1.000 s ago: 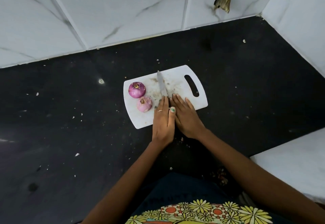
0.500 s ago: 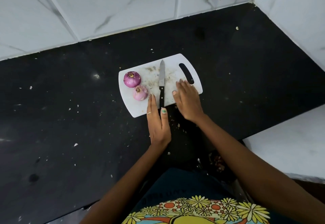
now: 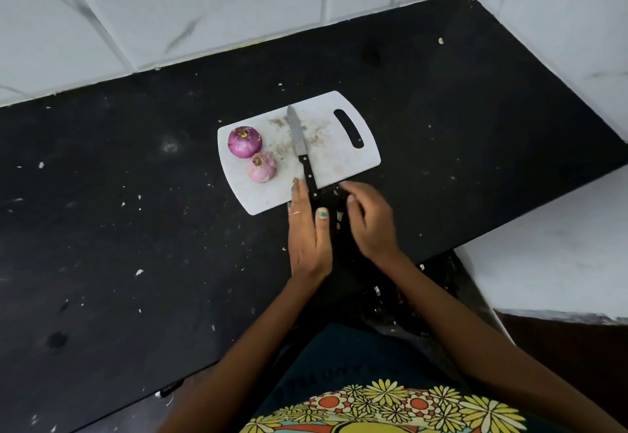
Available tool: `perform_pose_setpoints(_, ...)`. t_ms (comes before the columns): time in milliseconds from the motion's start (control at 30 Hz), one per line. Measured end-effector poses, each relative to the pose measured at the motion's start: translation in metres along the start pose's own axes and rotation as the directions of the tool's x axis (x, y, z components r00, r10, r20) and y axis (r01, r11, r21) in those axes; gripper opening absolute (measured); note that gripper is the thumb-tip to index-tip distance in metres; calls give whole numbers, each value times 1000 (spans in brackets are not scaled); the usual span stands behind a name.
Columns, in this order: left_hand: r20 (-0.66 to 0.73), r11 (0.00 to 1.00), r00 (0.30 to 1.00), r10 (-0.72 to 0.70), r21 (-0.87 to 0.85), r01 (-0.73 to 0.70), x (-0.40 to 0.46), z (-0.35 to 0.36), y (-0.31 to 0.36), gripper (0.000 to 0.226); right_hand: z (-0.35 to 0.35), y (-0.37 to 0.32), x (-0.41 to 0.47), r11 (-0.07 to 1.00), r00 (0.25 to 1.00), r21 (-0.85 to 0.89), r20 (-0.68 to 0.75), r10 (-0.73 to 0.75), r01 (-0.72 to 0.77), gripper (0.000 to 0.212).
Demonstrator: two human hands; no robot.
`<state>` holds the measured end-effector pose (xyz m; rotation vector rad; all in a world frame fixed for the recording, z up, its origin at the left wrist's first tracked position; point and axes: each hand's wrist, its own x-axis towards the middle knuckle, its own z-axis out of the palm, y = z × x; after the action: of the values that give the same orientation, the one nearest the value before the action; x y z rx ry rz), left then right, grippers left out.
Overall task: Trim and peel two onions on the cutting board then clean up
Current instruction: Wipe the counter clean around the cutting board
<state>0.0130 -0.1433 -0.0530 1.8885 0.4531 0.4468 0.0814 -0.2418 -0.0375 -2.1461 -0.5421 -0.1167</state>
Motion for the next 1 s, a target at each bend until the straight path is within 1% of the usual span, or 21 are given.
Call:
perform_pose_setpoints(33, -50, 1000, 999, -16, 1, 16, -1, -3, -1, 73, -3, 3, 3, 998, 995, -48, -96, 29, -33, 34)
perform_pose_setpoints(67, -96, 999, 994, -45, -13, 44, -2, -6, -2, 70, -6, 5, 6, 988, 988, -115, -128, 84, -99, 34)
perform_pose_setpoints(100, -124, 997, 989, -74, -37, 70, -5, -7, -1, 69, -7, 9, 8, 963, 981, -199, -102, 163, -181, 37)
perform_pose_setpoints(167, -139, 992, 984, -110, -71, 101, -13, -5, 3, 71, -4, 15, 7, 889, 954, -374, 34, 297, -263, 49)
perform_pose_setpoints(200, -136, 991, 983, -121, -82, 110, -17, -3, 5, 74, 1, 14, 2, 866, 940, -438, 116, 321, -242, 56)
perform_pose_setpoints(267, -118, 987, 985, -124, -118, 110, -22, 1, 7, 84, 13, 5, -8, 864, 925, -492, 269, 270, -109, 68)
perform_pose_setpoints(333, -69, 984, 992, -109, -152, 97, -23, 2, 7, 90, 26, -6, -17, 885, 897, -459, 420, 139, 78, 74)
perform_pose_setpoints(367, -40, 981, 994, -106, -165, 98, -23, 1, 7, 90, 32, -11, -22, 902, 881, -405, 468, 61, 152, 74)
perform_pose_setpoints(400, -17, 978, 994, -112, -176, 107, -23, -1, 6, 87, 35, -15, -27, 928, 876, -325, 483, -3, 183, 69)
perform_pose_setpoints(433, -9, 976, 992, -123, -185, 119, -23, -5, 6, 84, 35, -18, -32, 967, 898, -218, 440, -23, 132, 61)
perform_pose_setpoints(467, -15, 971, 990, -138, -197, 132, -22, -8, 6, 82, 34, -19, -35, 994, 938, -103, 347, 4, 34, 53)
perform_pose_setpoints(500, -24, 963, 986, -165, -221, 155, -20, -10, 7, 81, 31, -17, -37, 999, 977, -19, 210, 34, -31, 45)
perform_pose_setpoints(533, -28, 950, 979, -202, -250, 188, -18, -13, 9, 82, 28, -16, -37, 998, 995, 12, 79, 62, -63, 41)
perform_pose_setpoints(567, -20, 934, 972, -236, -283, 220, -15, -14, 10, 84, 25, -14, -33, 996, 996, -29, -1, 85, -85, 39)
perform_pose_setpoints(600, -3, 918, 966, -259, -313, 245, -11, -15, 11, 86, 21, -13, -28, 989, 994, -102, -17, 108, -109, 38)
perform_pose_setpoints(667, 45, 894, 957, -287, -345, 285, -3, -16, 13, 86, 21, -9, -14, 946, 979, -297, 113, 170, -130, 42)
perform_pose_setpoints(733, 83, 874, 949, -305, -373, 313, 4, -15, 16, 69, 26, -7, -8, 888, 941, -456, 270, 203, -60, 55)
perform_pose_setpoints(800, 112, 843, 942, -316, -423, 333, 9, -15, 17, 54, 33, -9, -10, 851, 918, -525, 343, 199, 12, 65)
perform_pose_setpoints(867, 123, 816, 937, -327, -462, 346, 12, -17, 18, 52, 34, -12, -16, 843, 902, -525, 411, 130, 118, 73)
perform_pose_setpoints(933, 105, 812, 938, -330, -474, 339, 12, -18, 17, 52, 28, -13, -24, 905, 890, -377, 455, -2, 195, 71)
perform_pose_setpoints(1000, 63, 826, 943, -328, -465, 318, 10, -20, 14, 51, 21, -13, -27, 964, 937, -235, 348, -38, 127, 56)
